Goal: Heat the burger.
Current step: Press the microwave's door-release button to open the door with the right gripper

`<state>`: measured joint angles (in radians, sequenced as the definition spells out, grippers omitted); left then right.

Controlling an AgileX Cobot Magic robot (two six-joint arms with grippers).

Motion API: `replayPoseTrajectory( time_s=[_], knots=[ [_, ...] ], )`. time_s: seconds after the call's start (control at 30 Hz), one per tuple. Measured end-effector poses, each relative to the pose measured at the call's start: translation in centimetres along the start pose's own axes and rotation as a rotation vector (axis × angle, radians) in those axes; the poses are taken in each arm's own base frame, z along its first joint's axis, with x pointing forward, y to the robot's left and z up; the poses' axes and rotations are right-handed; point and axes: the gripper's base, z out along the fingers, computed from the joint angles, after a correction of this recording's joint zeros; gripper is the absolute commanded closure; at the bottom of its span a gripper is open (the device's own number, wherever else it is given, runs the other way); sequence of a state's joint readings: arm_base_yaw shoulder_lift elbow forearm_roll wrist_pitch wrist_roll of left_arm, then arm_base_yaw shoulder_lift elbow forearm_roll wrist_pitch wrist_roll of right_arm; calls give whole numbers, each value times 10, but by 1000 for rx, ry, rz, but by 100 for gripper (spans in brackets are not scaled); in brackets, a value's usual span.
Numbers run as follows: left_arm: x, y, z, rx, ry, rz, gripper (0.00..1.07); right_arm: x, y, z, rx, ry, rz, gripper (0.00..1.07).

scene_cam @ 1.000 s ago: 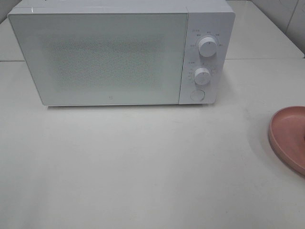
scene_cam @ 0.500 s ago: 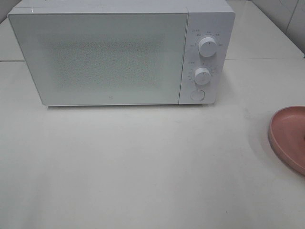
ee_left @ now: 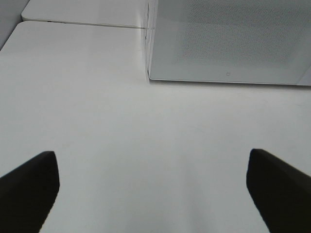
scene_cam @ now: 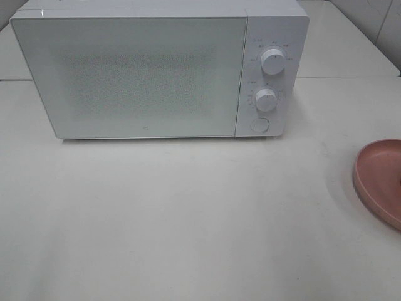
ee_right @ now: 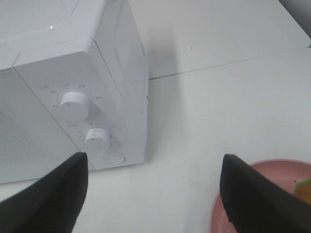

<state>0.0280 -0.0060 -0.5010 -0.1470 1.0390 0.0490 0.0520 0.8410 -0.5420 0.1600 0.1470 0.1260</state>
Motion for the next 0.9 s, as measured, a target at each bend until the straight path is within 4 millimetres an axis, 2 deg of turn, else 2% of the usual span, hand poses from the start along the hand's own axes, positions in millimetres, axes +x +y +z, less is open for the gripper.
replayPoseTrajectory(
  time_s=[0.07,0.37,0.6,0.9],
  knots=[
    [0,0,0,0,0,0,4,-3,-1,10,4,-25,2,33],
    [0,0,0,0,0,0,4,-11,-3,35,7,-156,-6,33],
    [0,0,0,0,0,0,4,-6,-6,56,-1,-246,-105,33],
    [0,0,0,0,0,0,4,4,-7,66,-39,-339,-182,33]
  ],
)
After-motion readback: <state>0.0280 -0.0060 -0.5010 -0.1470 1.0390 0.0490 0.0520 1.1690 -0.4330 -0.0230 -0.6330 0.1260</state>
